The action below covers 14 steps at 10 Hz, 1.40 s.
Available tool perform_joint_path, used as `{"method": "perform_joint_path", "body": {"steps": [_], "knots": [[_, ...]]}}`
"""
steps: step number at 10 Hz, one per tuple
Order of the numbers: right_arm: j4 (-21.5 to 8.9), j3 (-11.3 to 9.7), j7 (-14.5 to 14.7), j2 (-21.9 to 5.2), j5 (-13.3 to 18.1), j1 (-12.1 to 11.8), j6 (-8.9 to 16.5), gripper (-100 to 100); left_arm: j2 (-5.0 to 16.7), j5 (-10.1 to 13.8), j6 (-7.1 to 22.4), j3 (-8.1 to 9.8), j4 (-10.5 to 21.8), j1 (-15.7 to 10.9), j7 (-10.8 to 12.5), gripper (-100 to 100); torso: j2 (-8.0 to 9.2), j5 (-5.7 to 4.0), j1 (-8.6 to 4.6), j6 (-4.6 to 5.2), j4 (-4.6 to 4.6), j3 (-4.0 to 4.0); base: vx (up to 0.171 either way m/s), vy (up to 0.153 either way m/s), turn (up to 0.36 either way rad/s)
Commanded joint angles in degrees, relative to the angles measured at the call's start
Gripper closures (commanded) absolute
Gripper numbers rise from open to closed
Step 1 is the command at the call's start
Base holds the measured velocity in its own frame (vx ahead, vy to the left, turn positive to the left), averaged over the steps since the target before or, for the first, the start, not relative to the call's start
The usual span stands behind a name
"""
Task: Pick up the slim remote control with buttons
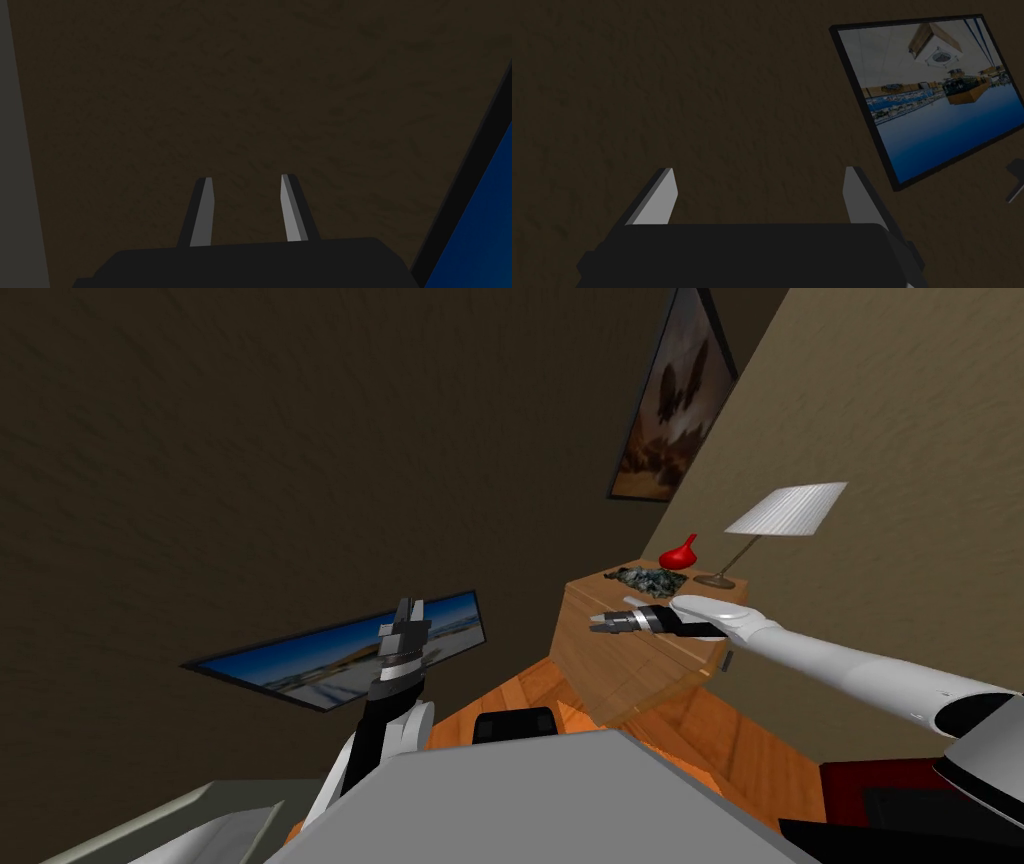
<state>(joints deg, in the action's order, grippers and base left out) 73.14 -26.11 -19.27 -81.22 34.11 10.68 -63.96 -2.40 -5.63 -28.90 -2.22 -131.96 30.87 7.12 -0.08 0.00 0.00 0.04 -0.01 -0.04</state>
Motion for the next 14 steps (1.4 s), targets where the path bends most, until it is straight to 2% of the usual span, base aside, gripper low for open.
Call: {"method": "perform_joint_path", "body": {"steps": [1, 2, 4, 5, 6, 8, 9, 10, 11, 12, 14], "knots": [[-2.07, -0.48, -0.39, -2.2, 0.89, 0.45, -1.25, -100, 0.0, 0.0, 0.0, 0.0, 0.0, 0.0, 0.0, 0, 0.0, 0.0, 0.0, 0.0, 0.0, 0.0, 0.032, 0.006, 0.069], [-4.65, -2.06, -1.45, -3.77, 3.33, 2.06, -2.73, -100, 0.0, 0.0, 0.0, 0.0, 0.0, 0.0, 0.0, 0, 0.0, -0.01, -0.02, 0.03, 0.0, 0.0, 0.038, -0.001, 0.119], [-5.06, -2.06, -1.45, -4.81, 3.33, 2.06, -2.73, -100, 0.0, 0.0, 0.0, 0.0, 0.0, 0.0, 0.0, 0, 0.0, -0.02, -0.07, 0.03, 0.0, 0.0, 0.023, -0.01, 0.029], [-7.3, -3.65, -2.48, -7.22, 5.75, 3.56, -4.12, -100, 0.0, 0.0, 0.0, 0.01, 0.0, 0.0, 0.0, 0, 0.06, -0.04, -0.08, 0.04, 0.01, 0.03, 0.03, -0.011, 0.11], [-7.94, -3.65, -2.48, -7.22, 5.75, 3.56, -4.12, -100, 0.0, 0.0, 0.0, 0.0, 0.0, 0.0, 0.0, 0, 0.01, -0.03, -0.1, 0.01, 0.0, 0.01, 0.031, -0.015, 0.068], [-12.67, -6.85, -4.4, -10.88, 10.11, 6.14, -6.66, -100, 0.0, 0.0, 0.0, 0.0, 0.0, 0.0, 0.0, 0, -0.02, -0.03, -0.11, 0.01, -0.01, -0.01, 0.058, -0.032, 0.144], [-13.36, -6.85, -4.4, -11.42, 10.42, 6.14, -6.66, -100, 0.01, 0.0, 0.0, 0.01, 0.0, 0.0, 0.0, 0, -0.14, -0.05, -0.19, -0.01, -0.04, -0.08, 0.066, -0.045, 0.055], [-14.79, -8.43, -5.29, -13.19, 12.66, 7.22, -7.8, -100, 0.01, 0.0, 0.0, 0.01, 0.0, 0.01, 0.0, 0, -0.12, -0.06, -0.21, 0.05, -0.03, -0.07, 0.062, -0.043, 0.08], [-14.34, -8.43, -5.29, -13.19, 12.56, 6.78, -7.8, -100, 0.01, 0.0, 0.0, 0.01, 0.0, 0.01, 0.0, 0, -0.09, -0.05, -0.2, 0.04, -0.02, -0.05, 0.049, -0.036, 0.036], [-15.85, -8.43, -5.29, -13.19, 12.66, 7.22, -7.8, -100, 0.0, 0.0, 0.0, 0.01, 0.0, 0.01, 0.0, 0, -0.08, -0.08, -0.18, 0.02, -0.03, -0.05, 0.018, -0.009, -0.002], [-20.35, -11.57, -6.91, -16.04, 16.86, 8.93, -9.84, -100, 0.0, 0.0, 0.0, 0.01, 0.0, 0.0, 0.0, 0, 0.0, -0.05, -0.14, 0.02, -0.01, 0.0, 0.06, -0.042, 0.112]]}}
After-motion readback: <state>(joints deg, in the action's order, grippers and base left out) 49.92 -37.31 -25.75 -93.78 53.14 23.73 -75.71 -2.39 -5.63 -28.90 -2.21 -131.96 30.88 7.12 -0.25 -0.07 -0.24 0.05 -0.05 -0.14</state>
